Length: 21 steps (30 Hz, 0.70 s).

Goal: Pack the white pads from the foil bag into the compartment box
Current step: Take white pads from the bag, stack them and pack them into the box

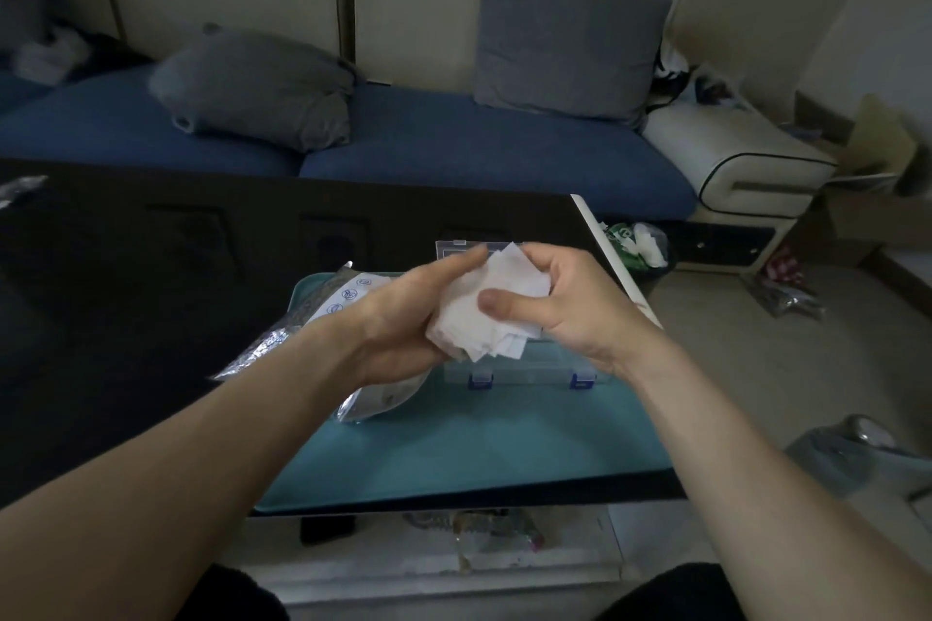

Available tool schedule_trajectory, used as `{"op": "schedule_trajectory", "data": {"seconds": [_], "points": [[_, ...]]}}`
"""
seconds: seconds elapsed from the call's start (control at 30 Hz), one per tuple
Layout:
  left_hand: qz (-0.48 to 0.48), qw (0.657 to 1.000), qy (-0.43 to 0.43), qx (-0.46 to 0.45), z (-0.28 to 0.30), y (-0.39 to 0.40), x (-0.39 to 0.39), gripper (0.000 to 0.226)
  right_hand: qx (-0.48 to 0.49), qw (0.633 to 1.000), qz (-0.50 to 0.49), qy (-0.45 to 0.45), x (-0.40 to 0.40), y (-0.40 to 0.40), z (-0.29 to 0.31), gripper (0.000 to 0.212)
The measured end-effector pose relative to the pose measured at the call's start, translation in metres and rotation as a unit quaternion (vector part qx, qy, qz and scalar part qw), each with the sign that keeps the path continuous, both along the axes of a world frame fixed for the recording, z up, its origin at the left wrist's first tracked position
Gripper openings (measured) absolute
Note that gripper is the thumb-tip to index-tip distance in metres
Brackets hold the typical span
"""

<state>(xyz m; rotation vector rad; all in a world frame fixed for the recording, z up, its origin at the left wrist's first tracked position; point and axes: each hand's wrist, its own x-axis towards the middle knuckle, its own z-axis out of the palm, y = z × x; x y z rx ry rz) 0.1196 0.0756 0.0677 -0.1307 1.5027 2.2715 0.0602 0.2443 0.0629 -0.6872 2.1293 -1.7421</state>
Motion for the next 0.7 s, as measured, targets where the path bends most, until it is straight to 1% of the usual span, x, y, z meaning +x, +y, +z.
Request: {"op": "schedule_trajectory", "data": {"seconds": [0.07, 0.13, 0.23, 0.3, 0.37, 0.43, 0.53, 0.57, 0.7], "points": [[0.016, 0.999, -0.002, -0.034, -0.004, 0.001, 0.0, 0.048, 0.052, 0.997, -0.001, 0.049, -0.001, 0.0, -0.001, 0.033], [0.037, 0.997, 0.0, -0.06, -0.009, -0.001, -0.001, 0.047, 0.071, 0.995, -0.01, 0.065, -0.002, 0.002, -0.002, 0.027], [0.074, 0.994, 0.004, -0.077, -0.009, -0.005, -0.001, 0.037, 0.039, 0.997, -0.048, 0.04, -0.007, 0.008, -0.002, 0.027], [0.087, 0.993, -0.001, -0.081, -0.008, -0.009, -0.002, 0.03, -0.002, 0.999, -0.054, -0.007, -0.01, 0.013, 0.001, 0.028], [0.082, 0.995, -0.022, -0.058, -0.007, -0.013, -0.004, 0.03, -0.059, 0.995, -0.031, -0.077, -0.01, 0.017, 0.005, 0.035], [0.061, 0.997, -0.045, -0.012, -0.003, -0.012, -0.003, 0.034, -0.097, 0.988, 0.001, -0.117, -0.008, 0.018, 0.009, 0.04], [0.038, 0.998, -0.047, 0.016, 0.001, -0.006, 0.0, 0.051, -0.092, 0.99, 0.025, -0.103, -0.002, 0.012, 0.011, 0.038], [0.029, 0.998, -0.043, 0.022, 0.003, -0.005, 0.001, 0.053, -0.086, 0.992, 0.022, -0.092, 0.0, 0.01, 0.01, 0.038], [0.015, 0.999, -0.026, 0.031, 0.004, -0.001, 0.004, 0.047, -0.058, 0.996, -0.008, -0.067, 0.001, 0.005, 0.007, 0.039]]}}
